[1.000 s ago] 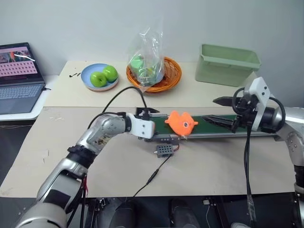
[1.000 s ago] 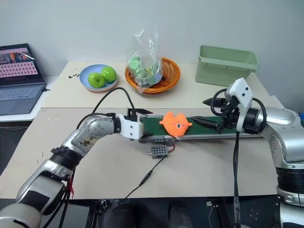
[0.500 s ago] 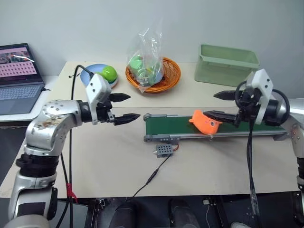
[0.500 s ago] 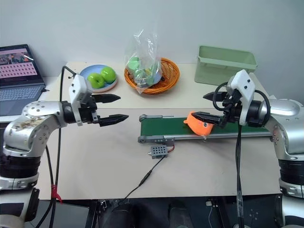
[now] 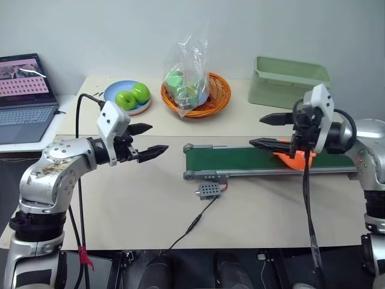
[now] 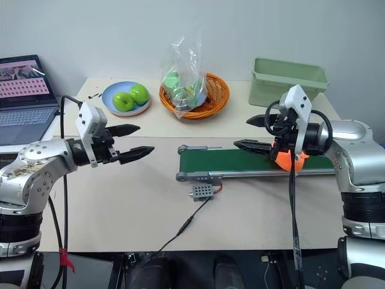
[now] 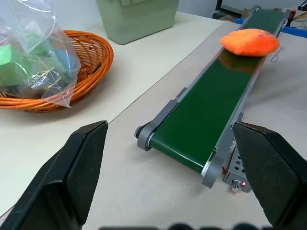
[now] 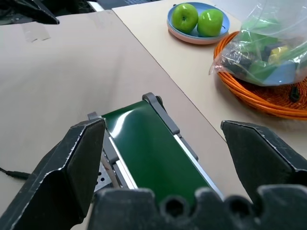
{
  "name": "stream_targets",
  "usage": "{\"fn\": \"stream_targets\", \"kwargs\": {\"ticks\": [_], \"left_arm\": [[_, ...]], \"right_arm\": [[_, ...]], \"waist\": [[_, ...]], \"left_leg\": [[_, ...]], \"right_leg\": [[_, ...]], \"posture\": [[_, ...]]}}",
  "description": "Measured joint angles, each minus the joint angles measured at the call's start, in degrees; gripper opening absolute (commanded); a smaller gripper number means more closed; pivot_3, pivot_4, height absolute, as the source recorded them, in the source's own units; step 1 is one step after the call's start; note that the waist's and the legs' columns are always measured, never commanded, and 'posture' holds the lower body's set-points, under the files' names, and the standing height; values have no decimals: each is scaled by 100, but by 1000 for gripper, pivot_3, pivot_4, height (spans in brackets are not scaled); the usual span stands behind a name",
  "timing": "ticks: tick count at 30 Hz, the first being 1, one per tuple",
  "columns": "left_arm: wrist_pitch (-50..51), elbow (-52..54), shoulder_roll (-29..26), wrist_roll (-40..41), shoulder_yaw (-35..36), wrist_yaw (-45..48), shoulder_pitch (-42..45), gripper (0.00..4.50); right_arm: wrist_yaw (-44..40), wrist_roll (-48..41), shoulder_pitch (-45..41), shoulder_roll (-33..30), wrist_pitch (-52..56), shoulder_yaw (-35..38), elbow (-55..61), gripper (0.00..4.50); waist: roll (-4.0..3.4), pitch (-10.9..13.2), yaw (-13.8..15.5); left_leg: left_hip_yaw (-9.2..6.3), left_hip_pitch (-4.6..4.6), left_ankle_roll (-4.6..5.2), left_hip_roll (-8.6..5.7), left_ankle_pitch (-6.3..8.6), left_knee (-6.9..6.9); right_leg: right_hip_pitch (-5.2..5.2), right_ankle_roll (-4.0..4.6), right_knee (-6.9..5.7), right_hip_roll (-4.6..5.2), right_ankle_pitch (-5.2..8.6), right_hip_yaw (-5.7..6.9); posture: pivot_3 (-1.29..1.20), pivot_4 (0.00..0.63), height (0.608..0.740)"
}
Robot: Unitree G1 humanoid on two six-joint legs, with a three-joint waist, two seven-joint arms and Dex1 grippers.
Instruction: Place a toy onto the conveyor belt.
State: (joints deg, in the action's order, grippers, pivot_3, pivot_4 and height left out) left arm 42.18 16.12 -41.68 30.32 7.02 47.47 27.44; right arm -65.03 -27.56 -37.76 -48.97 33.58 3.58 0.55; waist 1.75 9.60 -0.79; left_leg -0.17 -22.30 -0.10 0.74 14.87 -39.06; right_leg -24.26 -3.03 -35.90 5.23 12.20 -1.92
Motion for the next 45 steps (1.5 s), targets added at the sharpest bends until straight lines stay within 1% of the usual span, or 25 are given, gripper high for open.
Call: {"fn": "stream_targets", "kwargs": {"ticks": [11,18,26,33,45], "left_arm": [[14,67,0,16,0,-202,9,4404],[11,20,1,31,5,-231,190,4404],[1,-19,95,124,-4,-305,309,4404],[78,-36,350,357,-9,-347,617,4404],[87,-90,366,368,-97,-291,634,4404]], "right_arm": [[-67,43,-15,0,-72,-14,-107,4500],[-13,43,-15,15,-73,-14,-107,4500],[35,36,-15,19,-73,-12,-106,4500],[52,-73,-110,47,-72,19,-105,4500],[77,-79,-109,37,-70,32,-64,4500]], "waist": [[0,0,-4],[0,0,-7],[0,0,-2],[0,0,-4],[0,0,-7]], "left_leg": [[0,0,0,1,0,1],[0,-1,0,0,0,1],[0,-1,0,0,0,1],[0,-1,0,0,0,1],[0,-1,0,-1,0,1]], "right_leg": [[-1,0,-1,-1,0,0],[-1,0,2,0,0,0],[-1,0,2,0,0,0],[0,0,2,0,0,0],[-1,0,2,0,0,-1]], "posture": [[0,150,740],[0,150,740],[0,150,740],[0,150,740],[0,150,740]]}}
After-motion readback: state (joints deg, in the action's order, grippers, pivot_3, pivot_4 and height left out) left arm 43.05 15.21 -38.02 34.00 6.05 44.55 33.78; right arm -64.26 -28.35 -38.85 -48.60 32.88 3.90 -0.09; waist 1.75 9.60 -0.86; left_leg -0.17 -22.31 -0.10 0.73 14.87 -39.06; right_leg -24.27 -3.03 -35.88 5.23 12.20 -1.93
